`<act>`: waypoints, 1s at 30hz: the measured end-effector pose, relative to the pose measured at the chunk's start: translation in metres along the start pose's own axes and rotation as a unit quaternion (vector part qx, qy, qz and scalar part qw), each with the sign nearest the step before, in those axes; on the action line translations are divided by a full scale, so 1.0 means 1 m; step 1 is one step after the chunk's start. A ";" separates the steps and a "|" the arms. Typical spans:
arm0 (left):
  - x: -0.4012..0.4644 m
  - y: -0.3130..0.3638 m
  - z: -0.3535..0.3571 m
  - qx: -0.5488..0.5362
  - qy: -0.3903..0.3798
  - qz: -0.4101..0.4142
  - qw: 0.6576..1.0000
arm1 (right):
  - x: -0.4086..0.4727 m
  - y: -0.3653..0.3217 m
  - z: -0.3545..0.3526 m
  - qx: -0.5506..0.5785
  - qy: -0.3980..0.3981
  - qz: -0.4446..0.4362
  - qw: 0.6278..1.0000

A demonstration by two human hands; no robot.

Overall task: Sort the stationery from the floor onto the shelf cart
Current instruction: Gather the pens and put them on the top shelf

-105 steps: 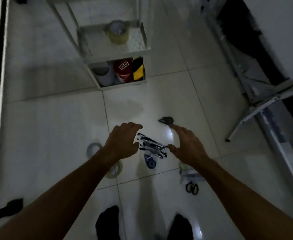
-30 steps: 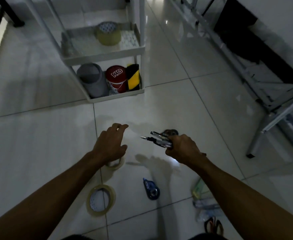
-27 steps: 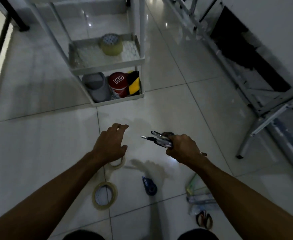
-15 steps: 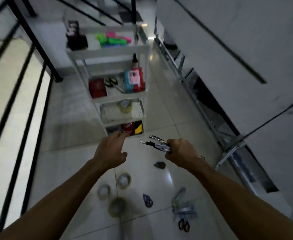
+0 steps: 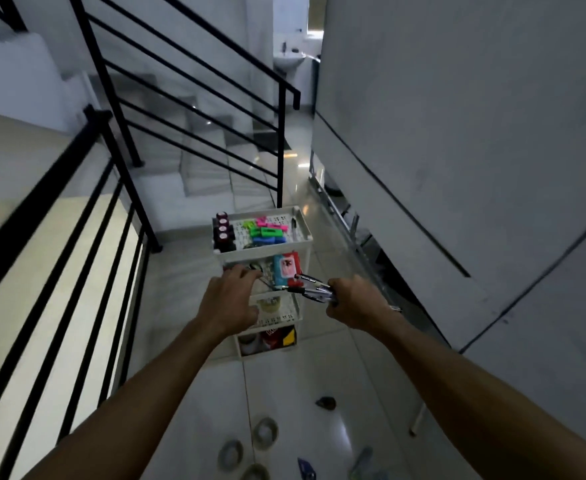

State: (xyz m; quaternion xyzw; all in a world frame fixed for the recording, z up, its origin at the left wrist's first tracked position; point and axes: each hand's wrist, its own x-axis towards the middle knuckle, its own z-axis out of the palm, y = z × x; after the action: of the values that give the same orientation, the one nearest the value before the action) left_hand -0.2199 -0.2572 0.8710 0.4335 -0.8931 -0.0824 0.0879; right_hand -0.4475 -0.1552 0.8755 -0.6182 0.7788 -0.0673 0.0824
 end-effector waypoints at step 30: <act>0.263 -0.090 0.052 -0.109 0.015 -0.119 0.987 | 0.377 0.024 0.017 0.477 0.045 0.219 0.850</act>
State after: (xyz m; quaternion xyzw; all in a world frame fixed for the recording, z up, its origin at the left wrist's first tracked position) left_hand -0.3235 -0.5166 0.8225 0.5253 -0.8195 -0.1828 0.1381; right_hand -0.5508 -0.5173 0.8370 -0.3130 0.7687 -0.4385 0.3449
